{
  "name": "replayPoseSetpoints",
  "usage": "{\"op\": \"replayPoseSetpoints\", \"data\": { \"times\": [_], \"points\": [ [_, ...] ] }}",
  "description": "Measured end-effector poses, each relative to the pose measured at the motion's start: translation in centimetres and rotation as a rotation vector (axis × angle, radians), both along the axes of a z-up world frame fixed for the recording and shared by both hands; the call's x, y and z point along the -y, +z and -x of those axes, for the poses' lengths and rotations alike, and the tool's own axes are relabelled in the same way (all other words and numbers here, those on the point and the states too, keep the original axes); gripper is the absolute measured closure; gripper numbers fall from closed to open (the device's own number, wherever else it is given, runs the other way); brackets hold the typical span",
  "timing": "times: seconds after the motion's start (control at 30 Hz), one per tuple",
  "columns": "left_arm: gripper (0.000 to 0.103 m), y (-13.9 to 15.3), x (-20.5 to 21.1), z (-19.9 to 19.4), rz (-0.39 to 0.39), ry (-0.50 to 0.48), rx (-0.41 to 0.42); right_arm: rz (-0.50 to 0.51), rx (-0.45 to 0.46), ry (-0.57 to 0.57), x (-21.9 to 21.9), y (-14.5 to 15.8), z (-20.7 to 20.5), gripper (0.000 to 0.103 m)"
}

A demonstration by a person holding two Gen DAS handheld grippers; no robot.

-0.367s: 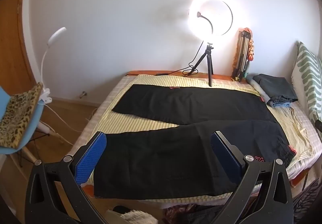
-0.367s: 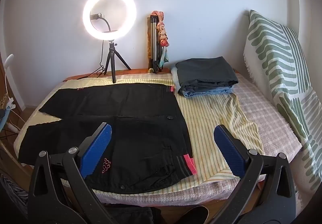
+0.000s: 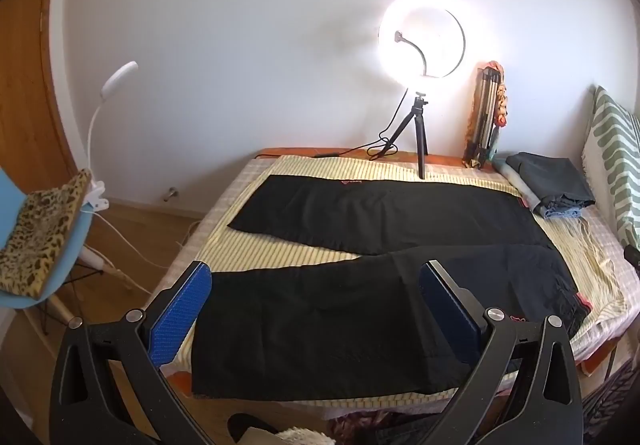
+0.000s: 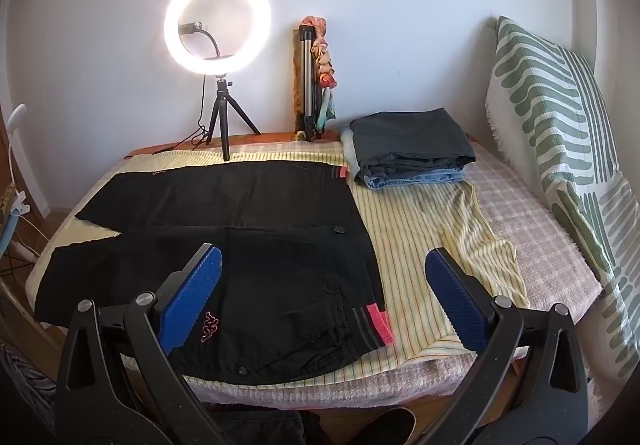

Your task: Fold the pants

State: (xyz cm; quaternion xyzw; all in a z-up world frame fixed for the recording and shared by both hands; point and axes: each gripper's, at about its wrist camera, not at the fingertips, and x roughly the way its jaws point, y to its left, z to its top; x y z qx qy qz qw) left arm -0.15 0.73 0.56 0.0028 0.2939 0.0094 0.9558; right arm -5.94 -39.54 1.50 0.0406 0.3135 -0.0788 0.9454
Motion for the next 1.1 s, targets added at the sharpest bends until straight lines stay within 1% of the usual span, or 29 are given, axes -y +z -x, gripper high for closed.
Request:
{"op": "replayPoseSetpoints", "data": {
  "times": [0.1, 0.13, 0.23, 1.1],
  "points": [
    [0.000, 0.07, -0.29, -0.09, -0.004, 0.002, 0.001, 0.007, -0.003, -0.002, -0.30, 0.10, -0.22, 0.000],
    [0.000, -0.11, 0.30, 0.24, -0.011, 0.004, 0.005, 0.008, -0.002, -0.004, -0.36, 0.09, -0.28, 0.000],
    [0.000, -0.18, 0.36, 0.23, -0.009, 0.004, 0.005, 0.008, -0.001, -0.002, -0.27, -0.27, -0.10, 0.000],
    [0.000, -0.21, 0.60, 0.57, -0.011, -0.001, 0.003, 0.005, -0.002, 0.005, -0.40, -0.05, -0.08, 0.000]
  ]
}}
